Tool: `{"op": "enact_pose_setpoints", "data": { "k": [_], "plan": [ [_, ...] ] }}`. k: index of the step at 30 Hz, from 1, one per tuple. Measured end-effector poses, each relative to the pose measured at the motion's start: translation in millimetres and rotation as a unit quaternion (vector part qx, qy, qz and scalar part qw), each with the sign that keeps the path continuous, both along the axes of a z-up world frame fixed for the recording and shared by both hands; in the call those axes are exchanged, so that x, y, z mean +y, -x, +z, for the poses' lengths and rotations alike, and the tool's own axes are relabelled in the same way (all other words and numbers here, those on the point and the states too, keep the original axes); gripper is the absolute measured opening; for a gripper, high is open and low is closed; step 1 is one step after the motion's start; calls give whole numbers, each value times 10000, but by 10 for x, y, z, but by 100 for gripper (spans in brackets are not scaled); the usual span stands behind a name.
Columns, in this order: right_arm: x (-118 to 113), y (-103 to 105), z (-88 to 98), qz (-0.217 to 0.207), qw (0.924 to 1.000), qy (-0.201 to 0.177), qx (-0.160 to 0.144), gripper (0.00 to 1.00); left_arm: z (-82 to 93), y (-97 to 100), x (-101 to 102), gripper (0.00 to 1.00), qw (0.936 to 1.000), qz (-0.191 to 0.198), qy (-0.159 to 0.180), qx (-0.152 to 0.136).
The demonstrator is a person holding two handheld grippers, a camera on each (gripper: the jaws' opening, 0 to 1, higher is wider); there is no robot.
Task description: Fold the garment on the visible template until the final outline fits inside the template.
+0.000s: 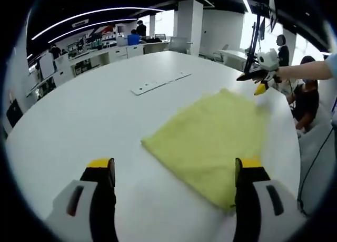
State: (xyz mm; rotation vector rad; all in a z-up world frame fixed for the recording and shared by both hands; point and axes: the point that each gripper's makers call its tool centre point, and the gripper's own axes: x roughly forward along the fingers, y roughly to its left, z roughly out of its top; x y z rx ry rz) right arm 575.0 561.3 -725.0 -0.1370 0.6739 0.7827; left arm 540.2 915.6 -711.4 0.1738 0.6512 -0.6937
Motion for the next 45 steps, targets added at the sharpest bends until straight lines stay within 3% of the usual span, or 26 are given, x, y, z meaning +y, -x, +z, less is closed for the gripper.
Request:
{"op": "enact_pose_setpoints", "data": {
  "k": [13, 21, 29, 34, 41, 45],
  "plan": [
    [-164, 379, 18, -41, 9999, -12, 118, 96, -55, 454, 297, 88, 9990, 381, 163, 168],
    [-210, 544, 36, -62, 9999, -53, 147, 94, -71, 616, 351, 87, 9981, 516, 253, 213],
    [-142, 739, 46, -8, 9989, -344, 310, 87, -163, 861, 151, 74, 9973, 343, 531, 377],
    [-65, 924, -75, 132, 9980, -364, 502, 79, -212, 941, 13, 67, 9960, 308, 715, 437],
    [7, 1074, -150, 317, 9970, -358, 603, 67, -320, 1047, -159, 45, 9922, 218, 1001, 704],
    [15, 1106, -169, 329, 9962, -417, 697, 60, -382, 1066, -206, 38, 9906, 262, 1056, 833]
  ]
}}
